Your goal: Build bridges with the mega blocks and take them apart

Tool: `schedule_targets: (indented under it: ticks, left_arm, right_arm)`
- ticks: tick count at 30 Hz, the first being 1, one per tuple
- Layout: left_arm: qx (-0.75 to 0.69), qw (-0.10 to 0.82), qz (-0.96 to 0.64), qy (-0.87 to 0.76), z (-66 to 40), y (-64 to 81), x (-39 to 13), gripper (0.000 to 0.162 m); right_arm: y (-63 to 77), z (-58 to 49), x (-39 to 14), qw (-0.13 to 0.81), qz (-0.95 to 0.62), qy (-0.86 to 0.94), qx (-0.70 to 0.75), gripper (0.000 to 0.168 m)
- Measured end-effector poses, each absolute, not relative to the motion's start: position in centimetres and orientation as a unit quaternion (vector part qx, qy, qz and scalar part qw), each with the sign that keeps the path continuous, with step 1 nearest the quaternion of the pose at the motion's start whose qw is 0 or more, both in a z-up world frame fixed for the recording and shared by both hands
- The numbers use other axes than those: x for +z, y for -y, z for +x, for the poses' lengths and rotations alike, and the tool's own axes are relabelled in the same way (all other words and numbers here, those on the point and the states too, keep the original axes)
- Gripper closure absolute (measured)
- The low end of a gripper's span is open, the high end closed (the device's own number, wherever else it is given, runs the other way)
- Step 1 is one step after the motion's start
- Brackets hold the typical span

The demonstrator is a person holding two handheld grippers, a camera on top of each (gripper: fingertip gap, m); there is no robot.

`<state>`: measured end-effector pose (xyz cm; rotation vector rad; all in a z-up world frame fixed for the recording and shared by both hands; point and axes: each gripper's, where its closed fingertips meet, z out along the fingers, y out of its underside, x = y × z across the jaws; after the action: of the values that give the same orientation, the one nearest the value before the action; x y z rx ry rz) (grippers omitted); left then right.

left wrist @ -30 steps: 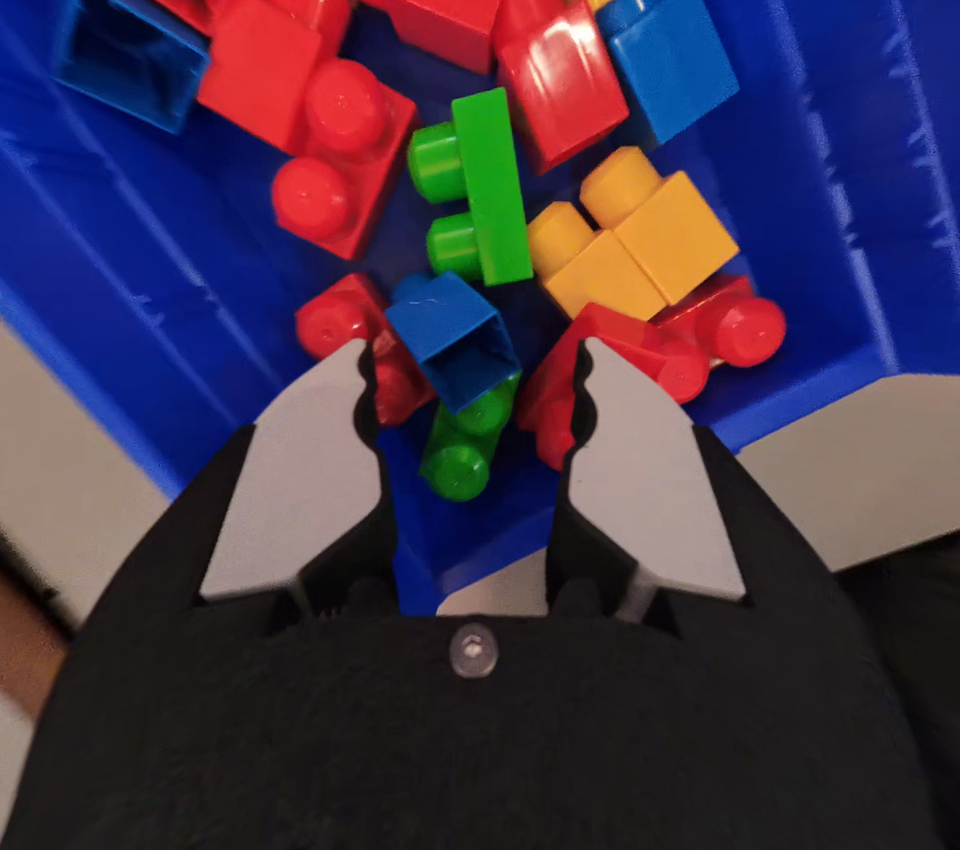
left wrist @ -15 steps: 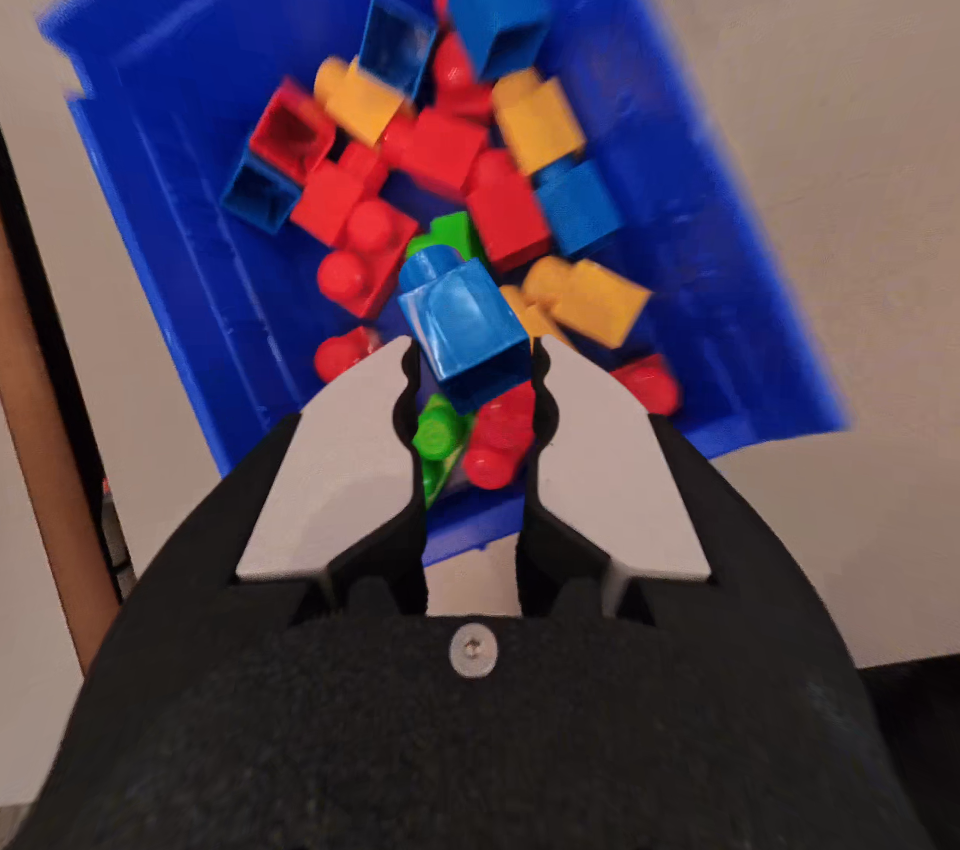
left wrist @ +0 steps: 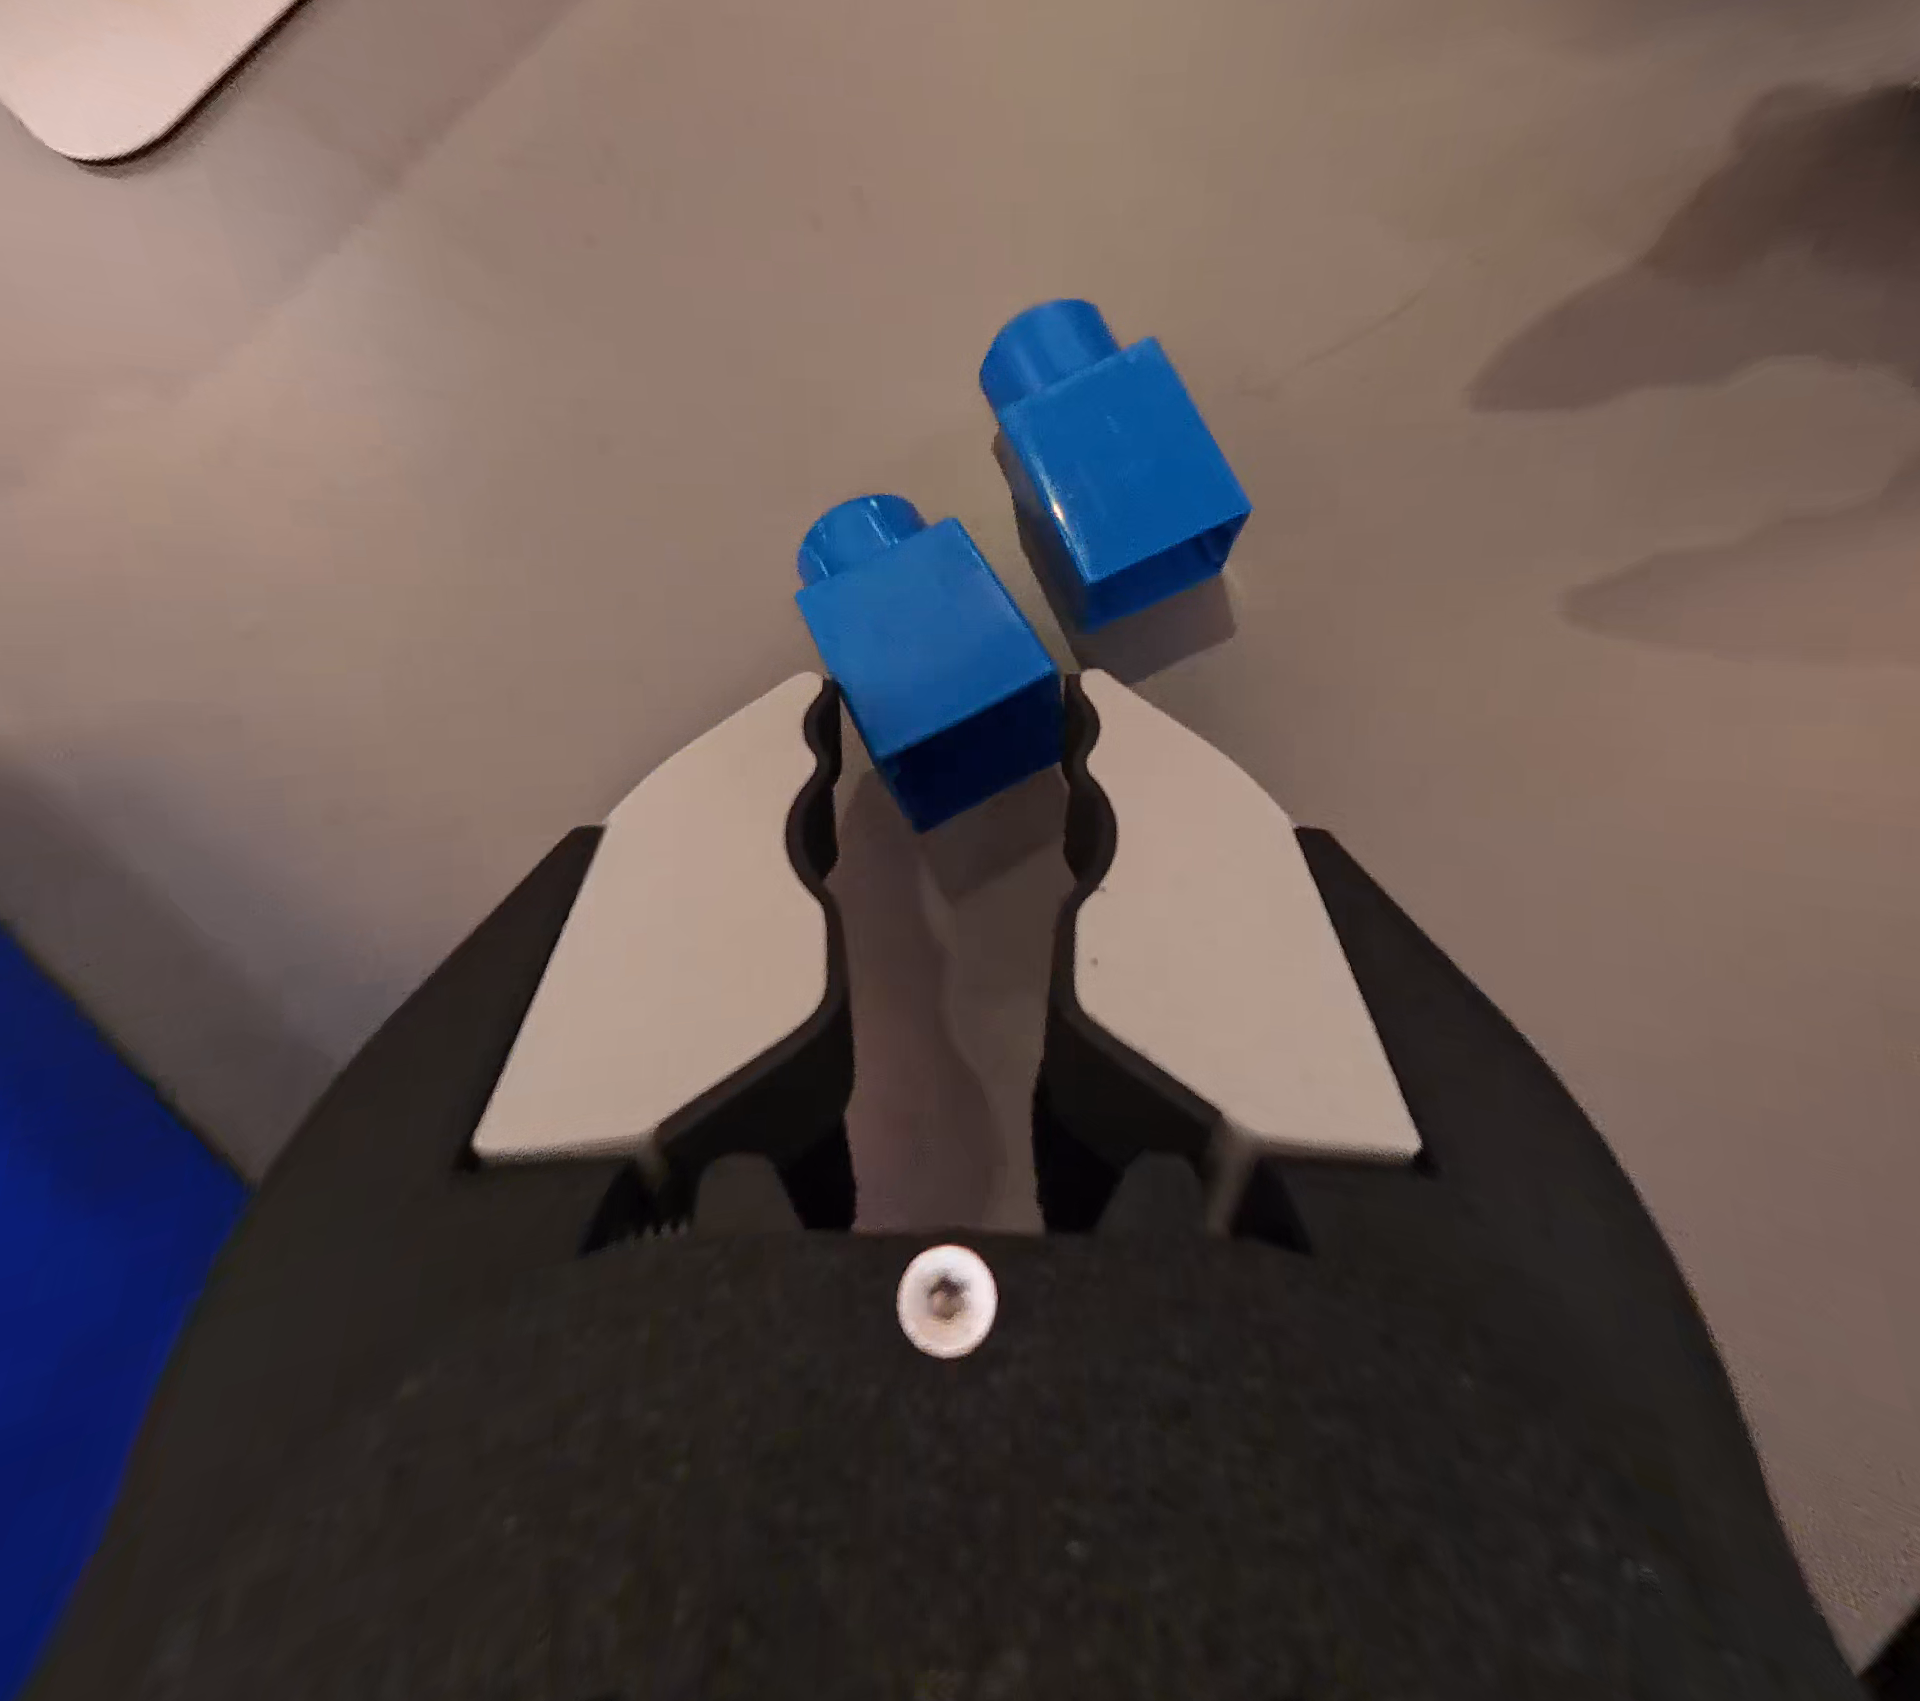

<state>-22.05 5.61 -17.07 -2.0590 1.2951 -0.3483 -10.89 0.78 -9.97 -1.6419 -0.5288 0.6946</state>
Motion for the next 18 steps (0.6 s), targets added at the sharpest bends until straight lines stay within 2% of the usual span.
schedule_targets:
  ticks: [12,18]
  left_arm:
    - [-0.151,0.318,-0.769,-0.534,-21.1,-6.1,-18.7,0.122]
    - [-0.168,0.293,-0.774,-0.536,-20.4,-5.4,-19.4,0.096]
  right_arm:
    - [-0.9,-10.8,-10.0,0.593,-0.710,0.222,0.309,0.130]
    - [-0.9,-10.8,-10.0,0.591,-0.709,0.222,0.314,0.130]
